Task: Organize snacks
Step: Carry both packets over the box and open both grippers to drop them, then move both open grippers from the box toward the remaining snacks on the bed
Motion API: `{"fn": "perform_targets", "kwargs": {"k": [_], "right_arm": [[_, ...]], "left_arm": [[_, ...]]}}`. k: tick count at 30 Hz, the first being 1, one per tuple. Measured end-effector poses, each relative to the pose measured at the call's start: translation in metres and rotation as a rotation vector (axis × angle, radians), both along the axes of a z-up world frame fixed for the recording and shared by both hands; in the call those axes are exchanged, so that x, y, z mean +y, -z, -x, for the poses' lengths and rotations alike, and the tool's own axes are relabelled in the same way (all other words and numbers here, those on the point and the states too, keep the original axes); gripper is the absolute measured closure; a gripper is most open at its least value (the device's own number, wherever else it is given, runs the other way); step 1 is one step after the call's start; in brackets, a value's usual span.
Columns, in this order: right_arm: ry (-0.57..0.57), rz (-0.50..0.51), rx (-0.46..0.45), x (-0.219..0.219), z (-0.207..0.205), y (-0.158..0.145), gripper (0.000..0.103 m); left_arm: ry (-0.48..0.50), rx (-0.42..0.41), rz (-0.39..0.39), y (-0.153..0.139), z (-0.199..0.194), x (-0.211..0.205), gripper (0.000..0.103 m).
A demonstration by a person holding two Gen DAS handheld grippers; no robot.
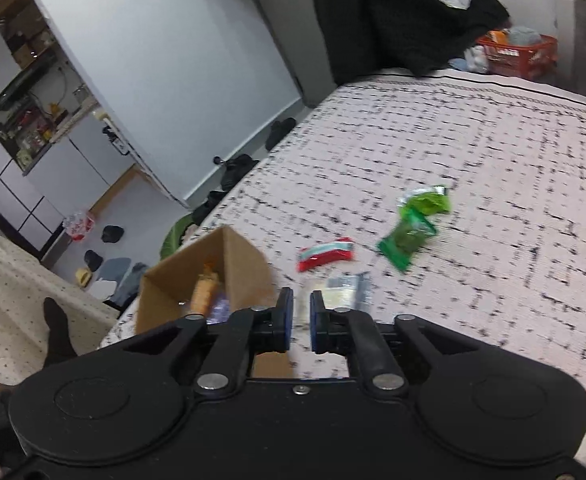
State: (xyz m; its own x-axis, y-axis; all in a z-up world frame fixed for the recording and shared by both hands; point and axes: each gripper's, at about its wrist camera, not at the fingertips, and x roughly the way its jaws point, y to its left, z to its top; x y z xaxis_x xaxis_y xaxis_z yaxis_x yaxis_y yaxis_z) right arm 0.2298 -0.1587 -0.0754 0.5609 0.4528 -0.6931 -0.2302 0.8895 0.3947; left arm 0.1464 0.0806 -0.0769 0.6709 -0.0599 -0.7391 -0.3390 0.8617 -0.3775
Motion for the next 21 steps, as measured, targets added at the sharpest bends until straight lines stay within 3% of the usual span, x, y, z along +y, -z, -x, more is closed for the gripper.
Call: {"fn": "perform_targets", "kwargs": {"k": [2, 4, 9, 12, 14, 17, 19, 21], "right_arm": [[0.013, 0.001, -0.001, -0.01, -0.002, 0.004, 0.057], [0.03, -0.002, -0.019, -0.02, -0.001, 0.007, 0.046], [0.04, -0.026, -0.011, -0.04, -0.009, 0.016, 0.045], [0.052, -0.031, -0.013, -0.051, -0.014, 0.021, 0.034], [0.061, -0.043, -0.015, -0.059, -0.017, 0.024, 0.019], [0.077, -0.06, -0.026, -0.07, -0.023, 0.029, 0.007], [0.09, -0.08, -0.048, -0.078, -0.026, 0.034, 0.0], [0.109, -0.11, -0.063, -0.087, -0.027, 0.041, 0.0]], "left_arm": [[0.007, 0.005, -0.018, -0.002, -0.003, -0.006, 0.007], [0.008, 0.01, -0.028, -0.004, -0.006, -0.012, 0.006], [0.031, 0.007, -0.074, -0.008, -0.013, -0.034, 0.006], [0.052, -0.011, -0.085, -0.01, -0.018, -0.047, 0.006], [0.062, -0.017, -0.119, -0.013, -0.022, -0.057, 0.005], [0.091, -0.019, -0.139, -0.014, -0.028, -0.071, 0.0], [0.1, -0.009, -0.14, -0.013, -0.034, -0.076, 0.0], [0.109, -0.02, -0.149, -0.014, -0.038, -0.083, 0.0]]}}
